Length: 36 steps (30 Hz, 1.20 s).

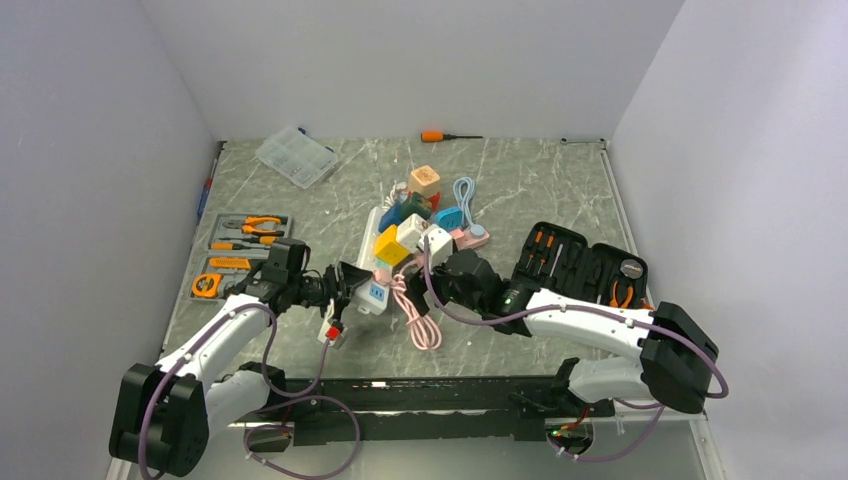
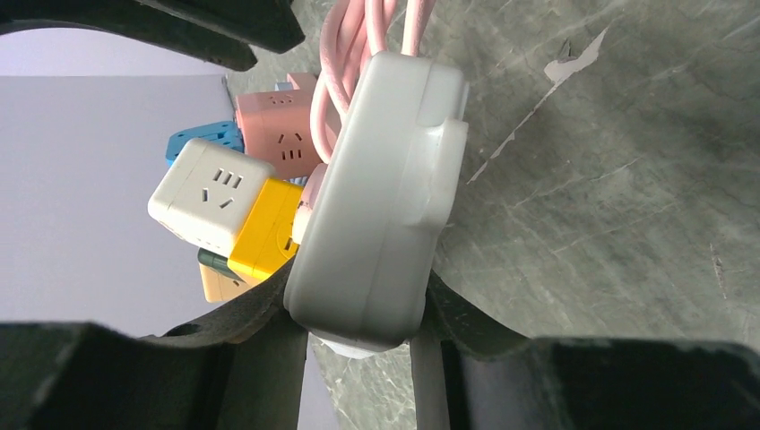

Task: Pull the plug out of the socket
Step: Remove the plug from the socket.

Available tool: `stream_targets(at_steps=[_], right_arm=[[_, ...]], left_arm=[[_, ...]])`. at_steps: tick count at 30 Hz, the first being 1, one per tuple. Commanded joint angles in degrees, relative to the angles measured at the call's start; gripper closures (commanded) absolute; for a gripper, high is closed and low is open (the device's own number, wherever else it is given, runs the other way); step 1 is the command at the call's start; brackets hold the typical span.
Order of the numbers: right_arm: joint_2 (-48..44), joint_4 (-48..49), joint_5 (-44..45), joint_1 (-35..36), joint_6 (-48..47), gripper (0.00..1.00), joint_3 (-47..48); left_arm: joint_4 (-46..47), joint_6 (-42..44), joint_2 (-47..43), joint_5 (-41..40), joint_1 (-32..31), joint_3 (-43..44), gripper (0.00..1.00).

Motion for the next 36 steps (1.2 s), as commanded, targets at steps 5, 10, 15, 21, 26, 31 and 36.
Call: stream_targets(at_steps=[5,10,15,21,26,31,36], right_arm=[[3.4,14.2,9.3,6.6,-13.7,0.12,1.5],[10.9,16.0,13.6,9.6,-18.2,0.12,3.4],[15.4,19.6,14.9,10.0,-19.8,0.13,2.9],[21.4,24.5,19.8,10.3,-23.9,0.16,4.9],[25.5,28.0,22.5,11.0,-25.6,0.21,7.5],[26.8,30.8,24.9,11.8,-24.9,0.44,9.0],[28.6,35.8,30.3,13.5,-26.7,0.61,9.6]], left_arm=[[-2.7,36.0,-2.4,4.4,0.1,5.1,1.00],[-2.4,35.5,-2.4,4.4,0.1,5.3,1.00],[-1.9,34.8,-2.5,4.6,0.1,5.5,1.00],[-1.6,33.1,-2.9,5.4,0.0,6.0,1.00],[-0.7,31.1,-3.4,5.5,0.0,5.6,1.00],[0.4,29.0,-4.0,5.8,0.0,5.3,1.00],[2.5,25.9,-4.5,6.3,0.0,5.5,1.00]])
